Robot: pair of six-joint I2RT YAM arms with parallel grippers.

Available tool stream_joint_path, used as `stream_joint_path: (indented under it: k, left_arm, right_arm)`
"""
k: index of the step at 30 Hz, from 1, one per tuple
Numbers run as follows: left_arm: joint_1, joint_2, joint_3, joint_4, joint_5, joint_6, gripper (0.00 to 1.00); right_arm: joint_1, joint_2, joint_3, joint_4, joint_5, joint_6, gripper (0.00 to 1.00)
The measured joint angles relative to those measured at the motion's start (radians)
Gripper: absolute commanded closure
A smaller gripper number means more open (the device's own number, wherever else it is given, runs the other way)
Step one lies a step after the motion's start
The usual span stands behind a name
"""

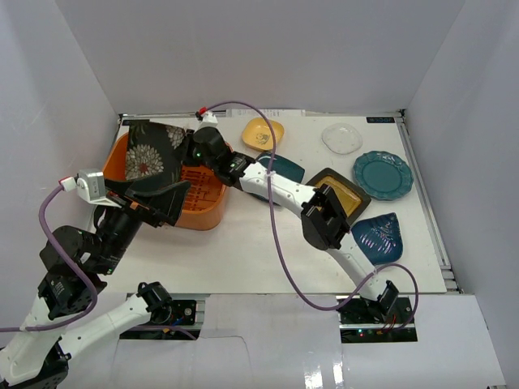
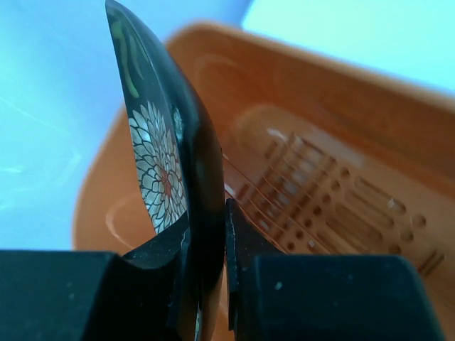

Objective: Place the plates into the plastic bin on the countertop

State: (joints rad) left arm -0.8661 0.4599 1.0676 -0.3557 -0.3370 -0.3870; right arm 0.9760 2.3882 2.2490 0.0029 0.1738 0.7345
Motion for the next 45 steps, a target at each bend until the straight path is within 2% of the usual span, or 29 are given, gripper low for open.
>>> stream_joint_path:
  k: [6, 8, 9, 10, 11, 14, 17, 20, 23, 28, 31, 34, 35, 38, 39, 40, 41, 43, 44, 45]
  left_arm:
    - [0.0, 0.0, -0.009, -0.003, -0.019, -0.008, 0.02]
    - [0.0, 0.0, -0.012, -0.004, -0.022, -0.013, 0.02]
    - [0.0, 0.0, -0.012, -0.005, -0.023, -0.014, 0.02]
    - [0.0, 0.0, -0.013, -0.006, -0.023, -0.016, 0.02]
    - [0.0, 0.0, -0.013, -0.006, -0.023, -0.018, 0.02]
    - [0.0, 0.0, -0.014, -0.008, -0.024, -0.024, 0.02]
    - [0.0, -0.001, -0.014, -0.011, -0.031, -0.026, 0.02]
    - [0.0, -0.001, -0.014, -0.013, -0.045, -0.029, 0.02]
    - [0.0, 0.0, -0.013, -0.033, -0.084, -0.026, 0.02]
    - [0.0, 0.019, 0.028, -0.079, -0.151, -0.019, 0.02]
    - [0.0, 0.029, 0.039, -0.09, -0.163, -0.028, 0.02]
    - [0.0, 0.035, 0.029, -0.1, -0.157, -0.055, 0.02]
    - [0.0, 0.039, 0.022, -0.101, -0.15, -0.067, 0.02]
    - [0.0, 0.059, -0.011, -0.105, -0.109, -0.105, 0.02]
    - [0.0, 0.069, -0.027, -0.106, -0.089, -0.117, 0.02]
    - [0.0, 0.077, -0.047, -0.102, -0.07, -0.126, 0.02]
    - [0.0, 0.085, -0.074, -0.1, -0.048, -0.132, 0.02]
    - [0.0, 0.097, -0.129, -0.1, -0.013, -0.141, 0.02]
    - [0.0, 0.098, -0.166, -0.089, 0.003, -0.143, 0.02]
    - [0.0, 0.096, -0.199, -0.088, 0.014, -0.145, 0.02]
  right_arm:
    - [0.006, 0.061, -0.051, -0.037, 0.001, 0.018, 0.91]
    - [0.006, 0.061, -0.083, -0.061, 0.008, 0.018, 0.8]
    - [0.006, 0.061, -0.097, -0.068, 0.011, 0.028, 0.64]
    - [0.006, 0.061, -0.105, -0.062, 0.01, 0.044, 0.56]
    - [0.007, 0.061, -0.11, -0.053, 0.013, 0.047, 0.43]
    - [0.007, 0.059, -0.113, -0.021, 0.022, 0.054, 0.24]
    - [0.008, 0.059, -0.113, -0.004, 0.027, 0.055, 0.1]
    - [0.009, 0.059, -0.1, 0.0, 0.03, 0.052, 0.02]
    - [0.013, 0.059, -0.067, -0.003, 0.034, 0.041, 0.08]
    - [0.015, 0.021, -0.039, -0.002, 0.037, 0.013, 0.09]
    - [0.015, -0.056, -0.083, 0.0, 0.034, -0.014, 0.07]
    - [0.015, -0.19, -0.189, 0.007, 0.029, -0.047, 0.0]
    - [0.014, -0.25, -0.245, 0.019, 0.028, -0.061, 0.06]
    - [0.011, -0.467, -0.471, 0.033, 0.047, -0.097, 0.36]
    - [0.009, -0.555, -0.576, 0.06, 0.063, -0.1, 0.51]
    - [0.006, -0.645, -0.683, 0.081, 0.086, -0.103, 0.56]
    - [0.002, -0.743, -0.806, 0.095, 0.114, -0.09, 0.68]
    - [-0.01, -0.908, -1.027, 0.141, 0.172, -0.056, 0.75]
    - [-0.016, -0.99, -1.149, 0.16, 0.209, -0.023, 0.76]
    - [-0.024, -1.062, -1.265, 0.176, 0.245, 0.02, 0.73]
